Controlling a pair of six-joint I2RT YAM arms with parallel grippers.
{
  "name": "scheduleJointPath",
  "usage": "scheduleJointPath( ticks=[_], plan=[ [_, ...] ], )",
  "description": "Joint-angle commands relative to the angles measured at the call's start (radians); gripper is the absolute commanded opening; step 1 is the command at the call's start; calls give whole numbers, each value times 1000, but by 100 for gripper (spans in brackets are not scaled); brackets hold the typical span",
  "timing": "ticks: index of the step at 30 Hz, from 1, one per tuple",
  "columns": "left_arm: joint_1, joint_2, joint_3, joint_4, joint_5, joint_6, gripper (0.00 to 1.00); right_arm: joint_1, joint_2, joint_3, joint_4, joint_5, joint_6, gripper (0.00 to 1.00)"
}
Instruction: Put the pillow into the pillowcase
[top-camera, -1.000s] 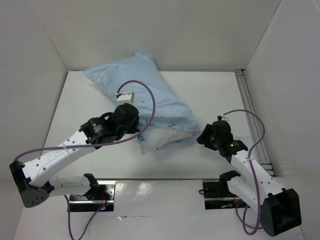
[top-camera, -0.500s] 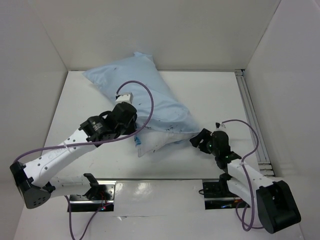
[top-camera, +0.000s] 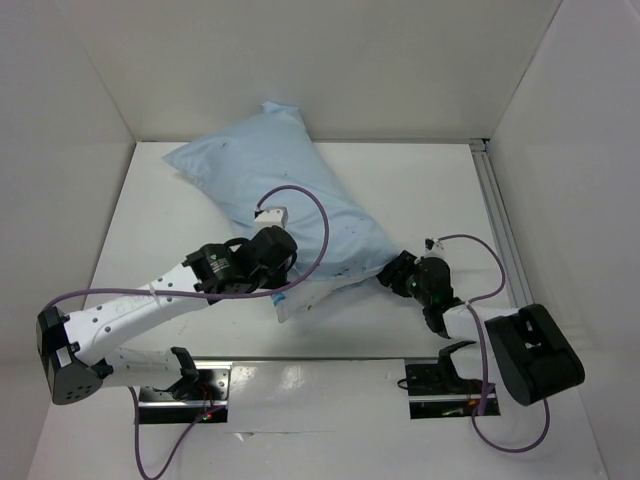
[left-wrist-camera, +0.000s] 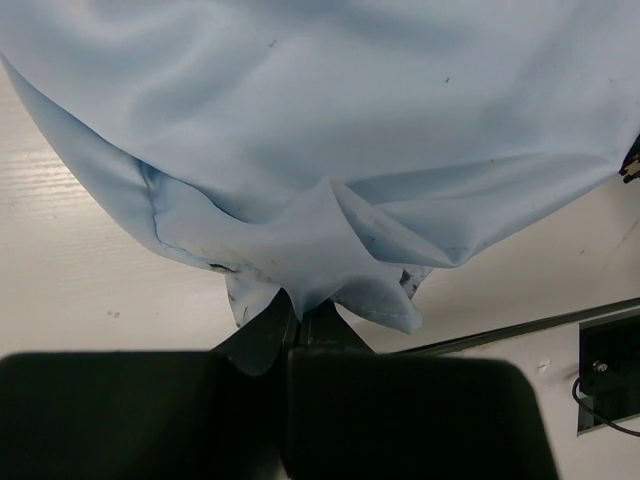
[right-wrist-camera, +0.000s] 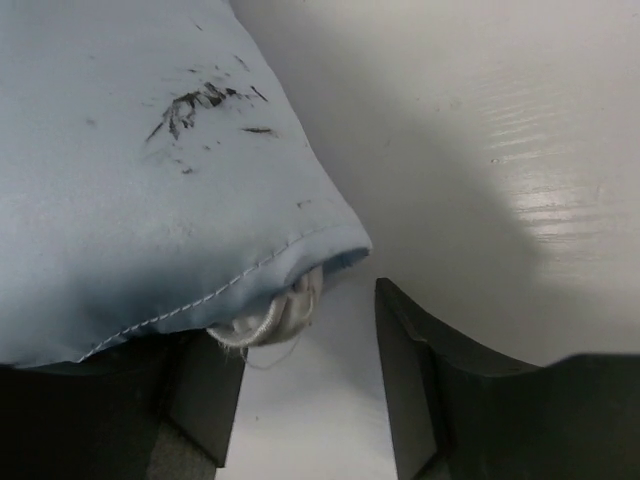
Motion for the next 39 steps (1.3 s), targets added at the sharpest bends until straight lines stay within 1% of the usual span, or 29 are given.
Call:
scheduleJointPath(
  ticks=[1, 4, 5, 6, 7, 9, 10, 13, 16, 17, 18, 19, 20, 22, 23, 25, 26, 27, 28, 29, 30, 31, 32, 33, 34, 35, 36, 38, 39],
  plan=[
    [-9, -10, 17, 13, -36, -30, 0, 16, 76, 24, 85, 9, -6, 57],
    [-9, -19, 37, -13, -56, -30, 0, 16, 108, 58, 85, 32, -17, 39],
    [-9, -19, 37, -22, -70, -30, 0, 16, 108, 58, 94, 43, -17, 26],
    [-9, -28, 46, -22, -70, -30, 0, 16, 108, 69, 94, 43, -17, 26],
    [-9, -28, 56, -35, -79, -30, 0, 16, 108, 69, 80, 62, -17, 14],
    [2, -47, 65, -35, -79, -30, 0, 16, 108, 69, 80, 88, -17, 3],
    [2, -47, 65, -35, -79, -21, 0, 16, 108, 69, 69, 99, -17, 0],
    [14, -67, 89, -44, -70, -10, 0, 16, 36, 69, 16, 122, -17, 0],
    [23, -77, 141, -55, -61, -1, 0, 16, -115, 121, -137, 168, -44, 0],
    [34, -87, 175, -55, -50, 13, 0, 16, -224, 141, -183, 179, -72, 0],
    [43, -87, 198, -67, -39, 28, 0, 16, -278, 192, -278, 188, -84, 0],
    [43, -87, 226, -77, -30, 49, 0, 16, -327, 231, -329, 223, -113, 0],
    [69, -87, 290, -78, -30, 62, 0, 16, -403, 272, -372, 234, -130, 0],
    [95, -77, 368, -78, 13, 97, 0, 16, -423, 441, -482, 259, -164, 0],
    [124, -56, 458, -78, 24, 132, 0, 16, -398, 589, -550, 250, -222, 0],
    [155, -24, 555, -78, 50, 165, 0, 16, -331, 750, -628, 218, -258, 0],
    [172, -4, 606, -78, 83, 194, 0, 16, -290, 832, -667, 202, -279, 0],
    [212, 19, 710, -78, 102, 209, 0, 16, -206, 997, -738, 192, -297, 0],
    [233, 68, 764, -55, 154, 249, 0, 16, -164, 1082, -768, 167, -298, 0],
    [284, 99, 887, -55, 177, 261, 0, 16, -72, 1169, -789, 153, -317, 0],
    [312, 131, 954, -55, 195, 272, 0, 16, -24, 1370, -852, 142, -318, 0],
    [347, 200, 1021, -55, 224, 283, 0, 16, 23, 1477, -878, 107, -337, 0],
    [426, 234, 1159, -55, 319, 283, 0, 16, 113, 1591, -912, 90, -347, 0],
    [468, 261, 1218, -36, 382, 272, 0, 16, 149, 1797, -958, 73, -347, 0],
    [508, 283, 1269, -18, 451, 272, 0, 16, 180, 1889, -971, 54, -347, 0],
    [548, 300, 1309, 2, 578, 230, 0, 16, 203, 1968, -971, 25, -347, 0],
    [635, 300, 1332, 77, 643, 208, 0, 16, 243, 2101, -980, 15, -347, 0],
    [738, 280, 1308, 166, 765, 142, 0, 16, 272, 2199, -980, 15, -347, 0],
    [843, 253, 1265, 218, 889, 69, 0, 16, 283, 2228, -980, 29, -366, 0]
  ],
)
